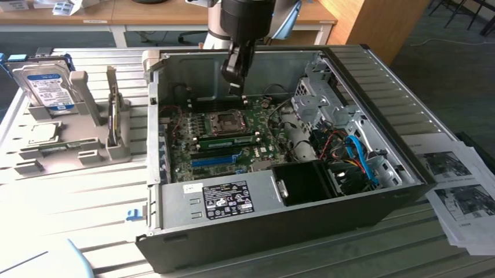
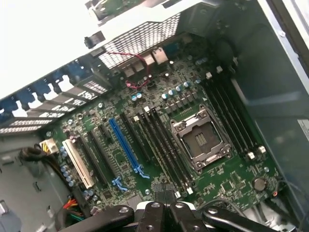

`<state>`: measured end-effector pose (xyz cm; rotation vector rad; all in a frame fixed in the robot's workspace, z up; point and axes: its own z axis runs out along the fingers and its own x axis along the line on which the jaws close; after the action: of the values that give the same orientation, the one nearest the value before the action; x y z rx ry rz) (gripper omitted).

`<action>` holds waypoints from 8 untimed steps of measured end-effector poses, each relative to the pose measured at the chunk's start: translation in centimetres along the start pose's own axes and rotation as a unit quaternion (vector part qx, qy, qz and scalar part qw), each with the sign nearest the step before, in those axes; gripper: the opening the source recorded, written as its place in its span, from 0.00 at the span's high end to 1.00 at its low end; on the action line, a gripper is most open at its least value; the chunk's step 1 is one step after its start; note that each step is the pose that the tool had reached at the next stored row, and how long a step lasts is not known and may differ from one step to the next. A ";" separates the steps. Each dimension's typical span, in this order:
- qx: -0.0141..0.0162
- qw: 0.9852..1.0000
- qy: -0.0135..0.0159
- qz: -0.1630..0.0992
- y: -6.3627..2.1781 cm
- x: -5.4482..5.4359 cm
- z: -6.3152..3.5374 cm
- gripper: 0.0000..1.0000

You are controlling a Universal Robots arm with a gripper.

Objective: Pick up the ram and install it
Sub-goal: 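Press down the ram until it locks into place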

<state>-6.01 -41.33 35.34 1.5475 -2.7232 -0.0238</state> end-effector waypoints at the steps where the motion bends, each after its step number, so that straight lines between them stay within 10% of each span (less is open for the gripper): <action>1: 0.000 1.000 0.000 0.006 0.00 0.0 0.01 0.91; 8: 0.000 0.999 -0.001 0.044 0.02 0.0 0.14 0.91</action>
<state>-6.04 -41.33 35.20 1.4263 -2.7894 -0.0244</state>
